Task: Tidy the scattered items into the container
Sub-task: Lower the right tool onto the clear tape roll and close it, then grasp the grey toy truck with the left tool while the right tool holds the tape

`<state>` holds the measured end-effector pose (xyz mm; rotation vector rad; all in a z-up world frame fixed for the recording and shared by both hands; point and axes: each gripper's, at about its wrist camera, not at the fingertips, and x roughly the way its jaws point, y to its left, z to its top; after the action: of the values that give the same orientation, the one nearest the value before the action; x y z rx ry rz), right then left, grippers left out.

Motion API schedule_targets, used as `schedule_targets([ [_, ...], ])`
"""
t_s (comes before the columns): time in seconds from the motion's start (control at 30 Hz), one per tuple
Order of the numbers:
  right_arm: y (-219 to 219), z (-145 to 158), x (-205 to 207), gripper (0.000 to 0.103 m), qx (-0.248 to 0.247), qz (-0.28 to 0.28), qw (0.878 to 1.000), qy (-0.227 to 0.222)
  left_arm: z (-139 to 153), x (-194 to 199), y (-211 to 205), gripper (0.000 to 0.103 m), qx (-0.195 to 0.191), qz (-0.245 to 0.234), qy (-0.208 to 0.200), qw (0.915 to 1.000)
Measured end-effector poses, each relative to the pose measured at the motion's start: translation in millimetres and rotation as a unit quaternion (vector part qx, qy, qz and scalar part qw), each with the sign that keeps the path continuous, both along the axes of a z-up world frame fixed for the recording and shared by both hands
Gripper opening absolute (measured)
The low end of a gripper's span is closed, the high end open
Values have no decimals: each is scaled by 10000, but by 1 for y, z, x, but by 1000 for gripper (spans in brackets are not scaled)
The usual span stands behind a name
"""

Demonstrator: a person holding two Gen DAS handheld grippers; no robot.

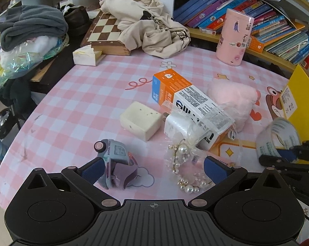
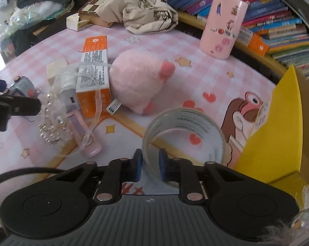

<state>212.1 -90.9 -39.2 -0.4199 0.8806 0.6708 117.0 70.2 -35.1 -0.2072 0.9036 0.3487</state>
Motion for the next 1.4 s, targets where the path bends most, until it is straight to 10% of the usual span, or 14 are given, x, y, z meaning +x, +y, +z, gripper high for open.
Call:
schedule_targets([
  [0.77,-6,0,-15,13,104,171,9982,560,-25,12,41,98,407,147,285,9987],
  [1.03,-9,-2,-14,13,170,148,9979,610,-35,15,46,80,221,37,363,9991],
  [1.17,-9,-2,-15,8,194,159,9977,633,-32,13,45,48,108,-31,254,9996],
  [1.4,-15,7,-21,7,384,10,9982,463,-23,-2,55,45,-407,221,-6,9989],
])
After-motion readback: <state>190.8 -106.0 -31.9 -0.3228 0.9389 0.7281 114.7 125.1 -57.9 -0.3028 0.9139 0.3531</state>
